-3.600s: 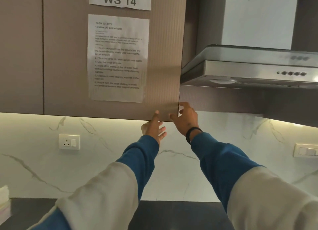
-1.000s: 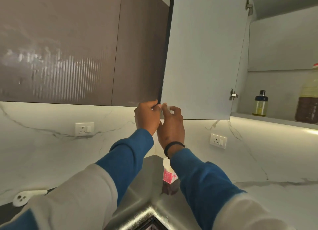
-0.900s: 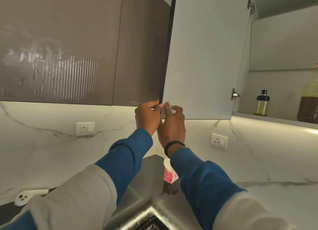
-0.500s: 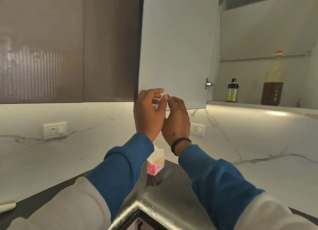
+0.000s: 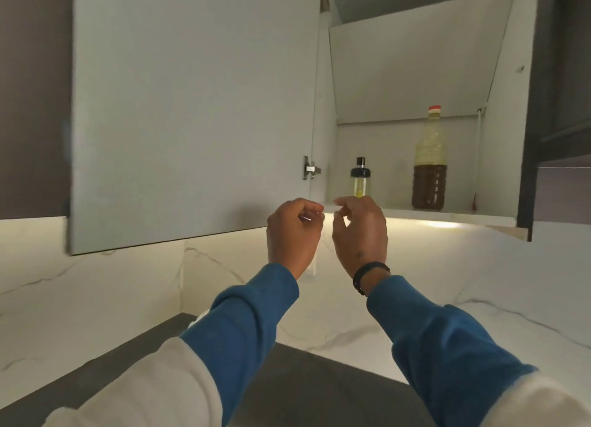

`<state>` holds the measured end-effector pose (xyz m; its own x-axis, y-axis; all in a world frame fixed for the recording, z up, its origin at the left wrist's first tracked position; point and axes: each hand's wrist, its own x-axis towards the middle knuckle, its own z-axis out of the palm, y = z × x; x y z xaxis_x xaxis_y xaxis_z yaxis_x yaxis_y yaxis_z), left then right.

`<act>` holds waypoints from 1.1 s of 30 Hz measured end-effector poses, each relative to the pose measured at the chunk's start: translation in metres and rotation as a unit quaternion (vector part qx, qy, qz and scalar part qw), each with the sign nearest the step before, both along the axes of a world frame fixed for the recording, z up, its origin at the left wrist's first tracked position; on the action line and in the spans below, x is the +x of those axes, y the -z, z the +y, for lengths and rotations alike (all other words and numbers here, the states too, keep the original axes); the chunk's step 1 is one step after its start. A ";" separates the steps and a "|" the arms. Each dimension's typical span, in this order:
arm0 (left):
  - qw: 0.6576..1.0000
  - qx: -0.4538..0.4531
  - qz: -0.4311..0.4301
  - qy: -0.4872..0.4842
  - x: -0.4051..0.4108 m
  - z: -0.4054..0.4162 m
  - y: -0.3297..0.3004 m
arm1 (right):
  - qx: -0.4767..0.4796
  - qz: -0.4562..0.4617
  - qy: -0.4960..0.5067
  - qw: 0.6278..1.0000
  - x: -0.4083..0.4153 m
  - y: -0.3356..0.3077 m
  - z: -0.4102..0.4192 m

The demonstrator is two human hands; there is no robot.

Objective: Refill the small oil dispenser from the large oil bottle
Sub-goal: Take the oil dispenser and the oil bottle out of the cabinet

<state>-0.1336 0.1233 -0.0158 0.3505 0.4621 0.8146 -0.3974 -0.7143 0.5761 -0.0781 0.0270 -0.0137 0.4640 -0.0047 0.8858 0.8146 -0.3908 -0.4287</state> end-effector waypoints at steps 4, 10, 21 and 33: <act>0.999 -0.015 0.039 0.034 0.070 -0.009 -0.012 | -0.017 0.018 -0.004 1.000 0.062 -0.018 -0.009; 0.995 -0.063 0.048 0.055 0.160 -0.009 -0.040 | -0.077 0.050 -0.013 0.996 0.144 -0.054 -0.018; 0.979 0.002 0.200 0.028 0.250 0.027 -0.077 | -0.131 0.223 -0.045 0.965 0.246 -0.115 -0.026; 0.960 -0.013 0.274 0.057 0.311 0.040 -0.098 | -0.067 0.343 -0.159 0.923 0.289 -0.122 0.011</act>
<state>0.1774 0.1637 0.0823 0.7724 0.4135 0.4822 -0.1035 -0.6670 0.7378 0.2108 0.0377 0.1080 0.8758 0.3160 0.3649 0.4510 -0.2660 -0.8520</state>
